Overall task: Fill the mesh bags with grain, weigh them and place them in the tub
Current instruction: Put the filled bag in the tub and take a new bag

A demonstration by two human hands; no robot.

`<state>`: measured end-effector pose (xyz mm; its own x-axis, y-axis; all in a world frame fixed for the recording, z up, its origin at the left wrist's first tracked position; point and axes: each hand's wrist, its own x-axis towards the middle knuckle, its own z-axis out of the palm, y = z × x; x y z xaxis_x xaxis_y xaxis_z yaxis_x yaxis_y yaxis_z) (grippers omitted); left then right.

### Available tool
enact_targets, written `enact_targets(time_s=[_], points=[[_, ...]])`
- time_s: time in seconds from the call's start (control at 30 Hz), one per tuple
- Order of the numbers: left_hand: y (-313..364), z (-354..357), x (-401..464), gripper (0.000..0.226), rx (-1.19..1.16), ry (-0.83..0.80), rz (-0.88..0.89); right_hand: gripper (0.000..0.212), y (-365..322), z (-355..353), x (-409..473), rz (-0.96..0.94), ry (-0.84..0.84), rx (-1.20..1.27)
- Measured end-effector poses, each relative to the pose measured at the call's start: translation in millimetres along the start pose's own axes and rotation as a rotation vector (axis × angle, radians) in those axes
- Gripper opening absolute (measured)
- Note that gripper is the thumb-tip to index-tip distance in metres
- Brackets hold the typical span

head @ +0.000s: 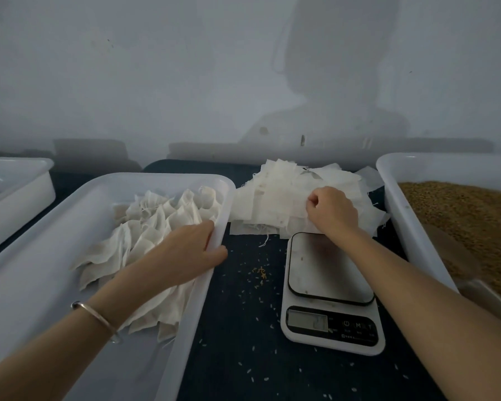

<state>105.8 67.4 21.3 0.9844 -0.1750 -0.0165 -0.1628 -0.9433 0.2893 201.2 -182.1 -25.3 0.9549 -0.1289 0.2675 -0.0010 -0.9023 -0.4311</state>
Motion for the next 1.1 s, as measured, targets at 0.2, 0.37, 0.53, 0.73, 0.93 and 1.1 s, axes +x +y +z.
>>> enact_targets(time_s=[0.2, 0.37, 0.53, 0.73, 0.93, 1.1], points=[[4.0, -0.6, 17.6, 0.03, 0.009, -0.043, -0.028, 0.02, 5.0, -6.5, -2.1, 0.052, 0.019, 0.079], [2.1, -2.6, 32.4, 0.034, 0.001, -0.035, -0.008, 0.015, 0.9, -20.2, -5.6, 0.119, 0.021, 0.293], [-1.4, -2.7, 46.6, 0.036, 0.002, -0.034, 0.002, 0.02, -10.7, -45.8, -15.9, 0.199, 0.02, 0.57], [11.5, -9.5, 35.1, 0.042, 0.035, 0.143, 0.058, 0.017, -15.3, -88.0, -44.6, 0.355, -0.222, 1.245], [89.1, -27.4, -36.1, 0.042, -0.525, 0.056, 0.213, 0.032, 2.0, -109.9, -91.7, 0.383, -0.29, 1.516], [146.2, 21.2, -64.1, 0.065, -1.191, -0.349, 0.133, 0.027, 13.1, -114.2, -129.9, 0.27, -0.266, 1.569]])
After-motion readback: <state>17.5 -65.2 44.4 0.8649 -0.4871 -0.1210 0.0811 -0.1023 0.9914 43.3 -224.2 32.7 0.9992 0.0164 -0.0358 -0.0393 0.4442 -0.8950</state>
